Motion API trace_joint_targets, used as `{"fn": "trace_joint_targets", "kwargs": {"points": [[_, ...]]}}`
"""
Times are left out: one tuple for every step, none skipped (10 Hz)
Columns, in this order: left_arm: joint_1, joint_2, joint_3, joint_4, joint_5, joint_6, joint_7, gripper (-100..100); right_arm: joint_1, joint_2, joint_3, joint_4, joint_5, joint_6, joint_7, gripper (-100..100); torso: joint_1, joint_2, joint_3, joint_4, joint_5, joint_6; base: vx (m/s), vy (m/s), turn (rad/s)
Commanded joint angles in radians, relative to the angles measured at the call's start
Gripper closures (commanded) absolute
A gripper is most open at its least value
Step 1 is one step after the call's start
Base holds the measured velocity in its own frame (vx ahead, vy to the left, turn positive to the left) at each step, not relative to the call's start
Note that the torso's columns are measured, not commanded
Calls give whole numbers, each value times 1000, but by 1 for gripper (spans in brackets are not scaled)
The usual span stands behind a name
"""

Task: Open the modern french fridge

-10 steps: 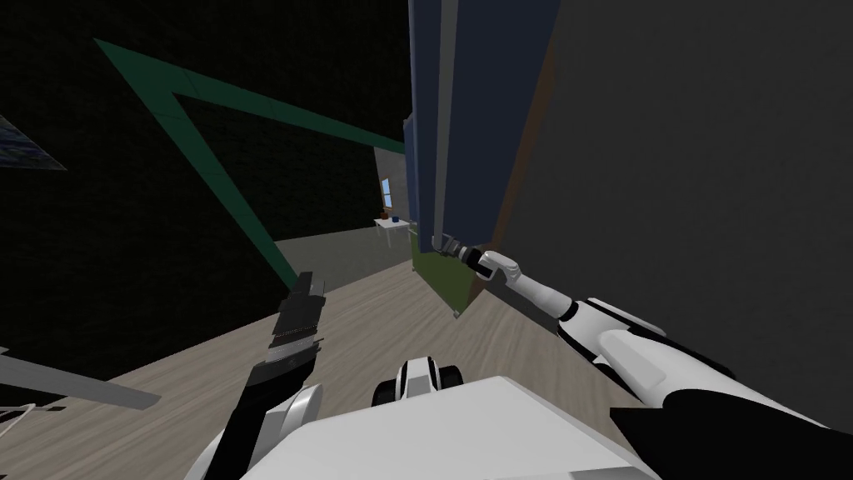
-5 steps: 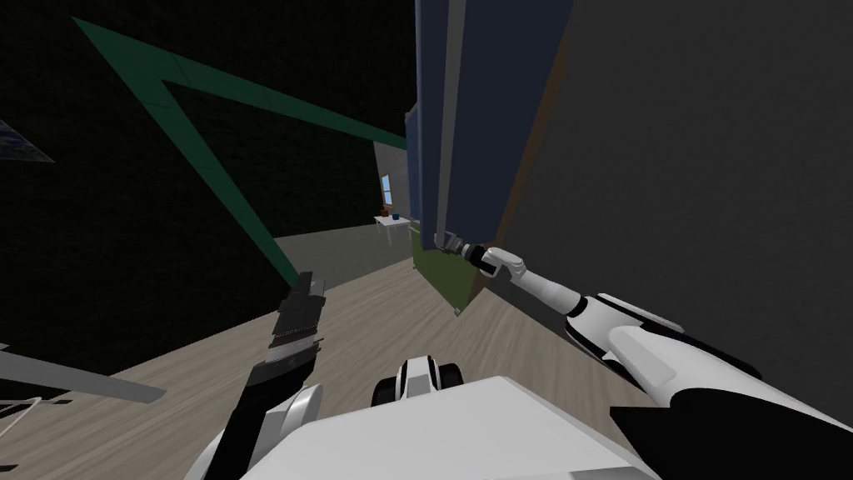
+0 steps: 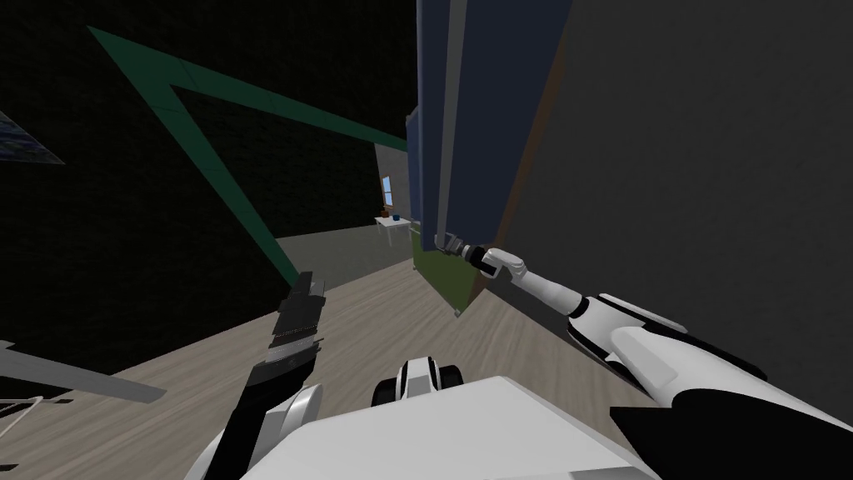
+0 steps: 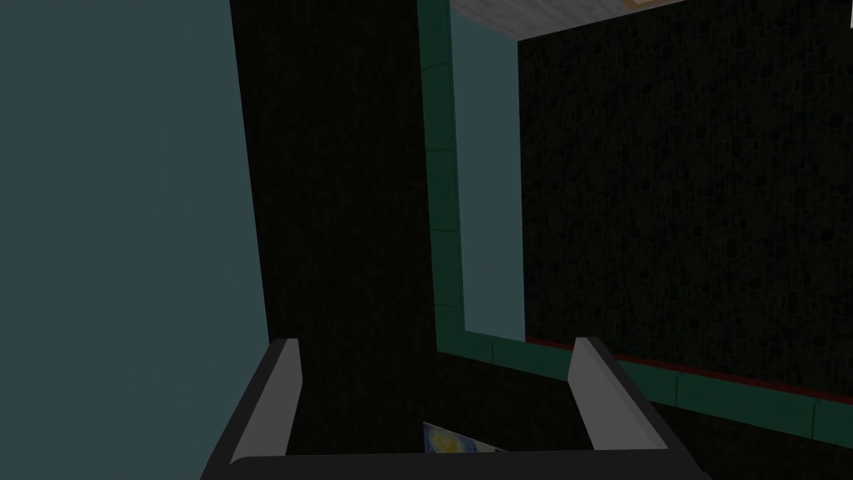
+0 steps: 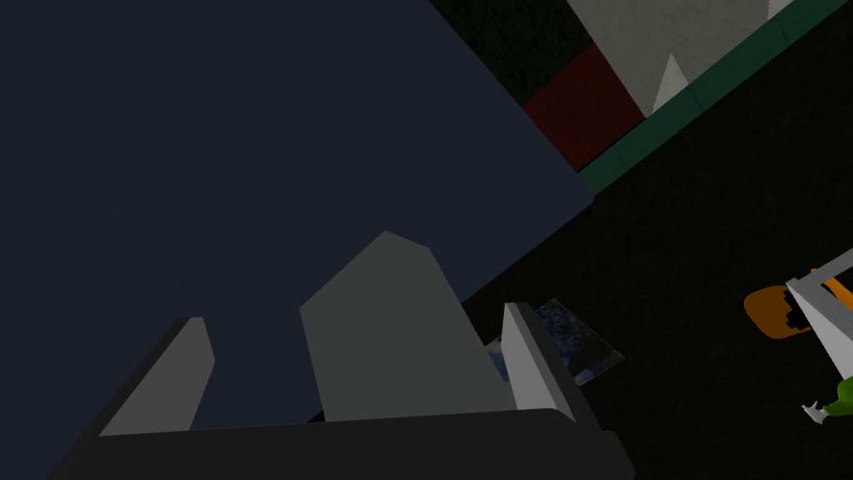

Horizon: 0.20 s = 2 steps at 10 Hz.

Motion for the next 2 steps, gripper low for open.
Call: {"fn": "trace_joint_targets", "kwargs": {"points": [[0, 0, 0, 0, 0, 0, 0, 0, 1, 0, 0, 1, 0, 0, 0, 0, 0, 0, 0, -1, 0, 0, 0, 0, 0], [0, 0, 0, 0, 0, 0, 0, 0, 1, 0, 1, 1, 0, 0, 0, 0, -1, 0, 0, -1, 0, 0, 0, 0, 0]]}}
